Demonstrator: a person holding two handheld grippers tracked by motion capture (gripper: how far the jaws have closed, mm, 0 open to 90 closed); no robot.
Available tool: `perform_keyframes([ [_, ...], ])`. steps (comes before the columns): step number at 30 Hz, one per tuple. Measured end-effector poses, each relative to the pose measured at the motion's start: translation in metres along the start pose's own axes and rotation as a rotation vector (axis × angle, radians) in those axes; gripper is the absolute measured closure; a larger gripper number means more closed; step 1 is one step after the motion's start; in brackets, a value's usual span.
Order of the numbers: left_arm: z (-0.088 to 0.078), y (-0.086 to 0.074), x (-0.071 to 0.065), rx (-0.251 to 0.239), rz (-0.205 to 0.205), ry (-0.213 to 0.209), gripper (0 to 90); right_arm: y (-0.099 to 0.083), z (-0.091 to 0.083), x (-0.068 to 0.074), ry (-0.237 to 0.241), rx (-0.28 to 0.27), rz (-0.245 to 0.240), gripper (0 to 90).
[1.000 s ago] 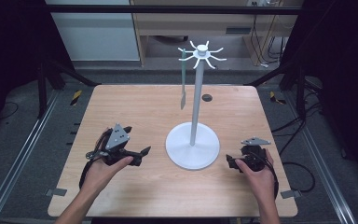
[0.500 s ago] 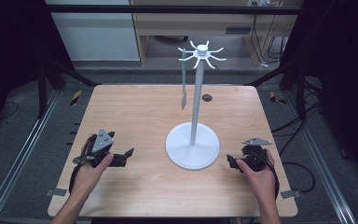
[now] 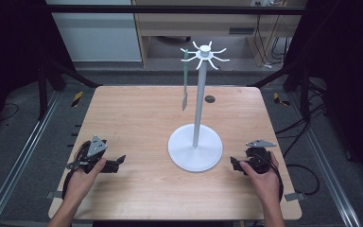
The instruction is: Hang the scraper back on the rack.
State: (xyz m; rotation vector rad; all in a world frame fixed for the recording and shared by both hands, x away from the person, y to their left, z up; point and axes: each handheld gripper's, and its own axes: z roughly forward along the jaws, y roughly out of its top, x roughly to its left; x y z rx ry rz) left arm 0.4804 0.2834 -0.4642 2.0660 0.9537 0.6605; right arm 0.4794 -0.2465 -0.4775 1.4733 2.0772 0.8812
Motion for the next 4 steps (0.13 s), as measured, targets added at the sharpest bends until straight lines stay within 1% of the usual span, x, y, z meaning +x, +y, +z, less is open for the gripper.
perform_keyframes([
  [2,0.0024,-0.0027,0.0024,0.026,-0.013,-0.001,4.0,0.0000,-0.0001,-0.0003,0.000,0.001,0.002,7.2],
  [4,0.0038,-0.0046,0.0042,0.037,-0.028,-0.006,4.2,0.0002,-0.0003,-0.0006,-0.001,-0.001,0.003,7.2],
])
